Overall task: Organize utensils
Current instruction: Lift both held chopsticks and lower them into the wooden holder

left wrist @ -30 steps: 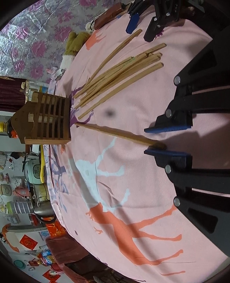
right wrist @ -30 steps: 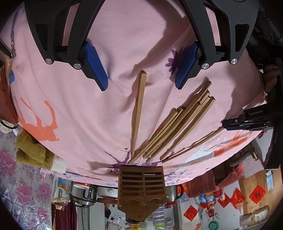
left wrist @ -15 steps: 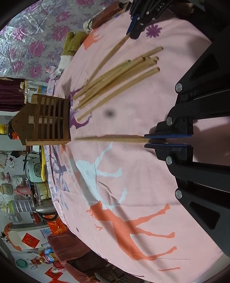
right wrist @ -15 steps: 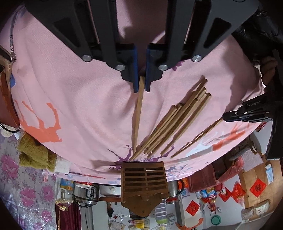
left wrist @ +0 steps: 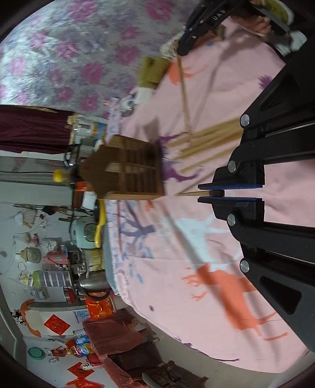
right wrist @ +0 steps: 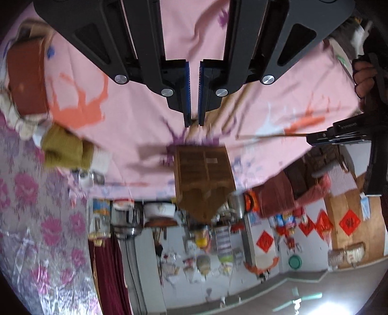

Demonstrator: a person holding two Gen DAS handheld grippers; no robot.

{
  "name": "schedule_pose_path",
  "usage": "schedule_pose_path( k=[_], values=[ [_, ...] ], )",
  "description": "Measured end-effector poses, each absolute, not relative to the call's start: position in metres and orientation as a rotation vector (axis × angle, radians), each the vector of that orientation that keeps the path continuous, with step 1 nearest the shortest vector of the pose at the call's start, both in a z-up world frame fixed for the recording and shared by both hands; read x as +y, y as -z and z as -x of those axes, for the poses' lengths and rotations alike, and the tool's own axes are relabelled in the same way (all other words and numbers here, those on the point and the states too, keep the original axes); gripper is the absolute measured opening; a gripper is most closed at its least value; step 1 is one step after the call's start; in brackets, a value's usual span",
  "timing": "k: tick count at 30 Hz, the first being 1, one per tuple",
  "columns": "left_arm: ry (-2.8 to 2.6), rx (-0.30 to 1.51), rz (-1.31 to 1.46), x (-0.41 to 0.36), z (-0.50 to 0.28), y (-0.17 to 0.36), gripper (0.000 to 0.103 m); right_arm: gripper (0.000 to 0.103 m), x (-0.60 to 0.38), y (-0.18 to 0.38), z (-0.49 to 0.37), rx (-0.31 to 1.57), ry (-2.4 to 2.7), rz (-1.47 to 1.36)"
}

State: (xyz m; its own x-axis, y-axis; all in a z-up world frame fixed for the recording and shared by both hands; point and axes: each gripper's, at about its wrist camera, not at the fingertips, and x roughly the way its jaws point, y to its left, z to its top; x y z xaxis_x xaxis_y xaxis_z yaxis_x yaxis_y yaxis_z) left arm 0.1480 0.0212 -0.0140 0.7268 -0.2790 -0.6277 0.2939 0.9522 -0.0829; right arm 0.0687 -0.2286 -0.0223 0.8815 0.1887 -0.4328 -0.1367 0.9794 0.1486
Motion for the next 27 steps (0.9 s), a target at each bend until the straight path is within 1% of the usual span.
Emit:
schedule_pose_path(
  k=[4,11,17,24,27],
  values=[
    [0.354,0.68,0.009,0.022,-0.173,-0.015,0.005,0.006,-0.233,0.001,-0.082,0.425,-0.18,-0.134],
    [0.393,0.674,-0.004,0.009,-0.207,-0.05,0.005,0.006,-0.231,-0.022,-0.107,0.412,-0.197,-0.116],
    [0.426,0.619,-0.034,-0.013,-0.233,-0.092,0.005,0.006,-0.227,-0.05,-0.143,0.372,-0.226,-0.117],
    [0.433,0.486,-0.045,-0.043,-0.269,-0.166,0.005,0.006,-0.218,-0.11,-0.206,0.242,-0.238,-0.153],
    [0.411,0.38,-0.012,-0.049,-0.284,-0.196,0.005,0.006,-0.215,-0.128,-0.229,0.172,-0.206,-0.157]
  ],
)
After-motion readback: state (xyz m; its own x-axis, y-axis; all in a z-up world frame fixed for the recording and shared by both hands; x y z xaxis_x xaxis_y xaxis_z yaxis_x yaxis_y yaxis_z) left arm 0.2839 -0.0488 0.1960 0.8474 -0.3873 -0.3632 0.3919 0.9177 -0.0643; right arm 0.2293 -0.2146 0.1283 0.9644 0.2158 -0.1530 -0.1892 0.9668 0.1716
